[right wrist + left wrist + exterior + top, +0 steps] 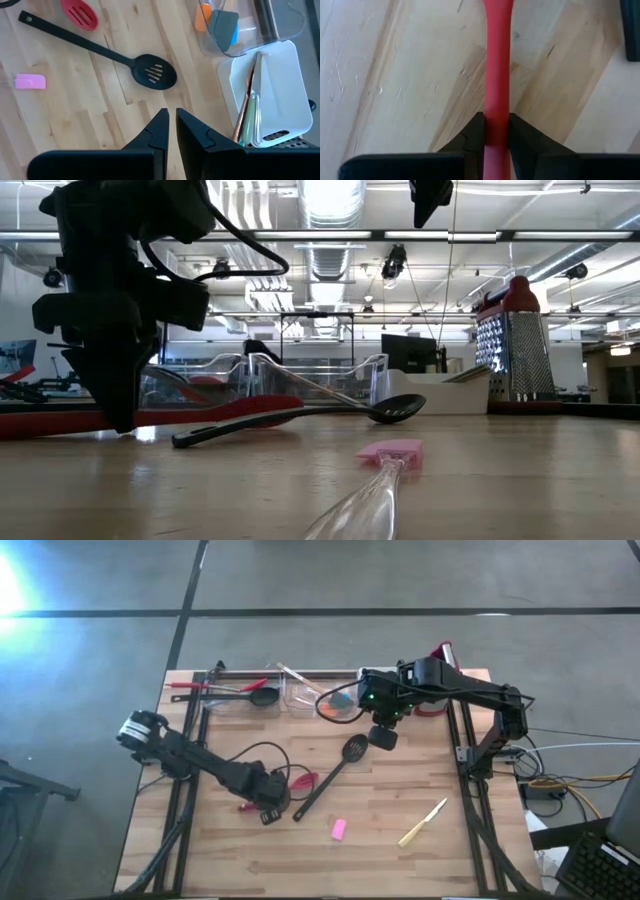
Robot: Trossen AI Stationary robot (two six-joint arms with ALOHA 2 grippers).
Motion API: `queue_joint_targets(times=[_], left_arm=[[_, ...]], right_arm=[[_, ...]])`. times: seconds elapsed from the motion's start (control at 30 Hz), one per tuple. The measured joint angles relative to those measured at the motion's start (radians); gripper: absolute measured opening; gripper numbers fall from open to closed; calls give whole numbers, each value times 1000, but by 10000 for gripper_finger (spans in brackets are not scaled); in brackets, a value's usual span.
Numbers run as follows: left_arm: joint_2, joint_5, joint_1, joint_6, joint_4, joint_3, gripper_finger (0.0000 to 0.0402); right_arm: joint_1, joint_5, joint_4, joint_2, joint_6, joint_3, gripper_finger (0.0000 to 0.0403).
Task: Pick & Place Kitchen Items
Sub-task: Put the red serving spoon into the left transparent bin
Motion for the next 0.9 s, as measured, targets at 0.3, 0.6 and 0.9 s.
queue_joint_targets(times=[0.3,0.6,0.9], left_arm=[[-64,-1,1,70,-74,41,61],[-201,-150,1,180,-509,216,61],[-312,-381,74,297,-840,399,61]], right_arm=[[1,18,0,0,-2,0,29],[1,18,0,0,-2,0,29],[0,45,21,0,-2,-11,29]])
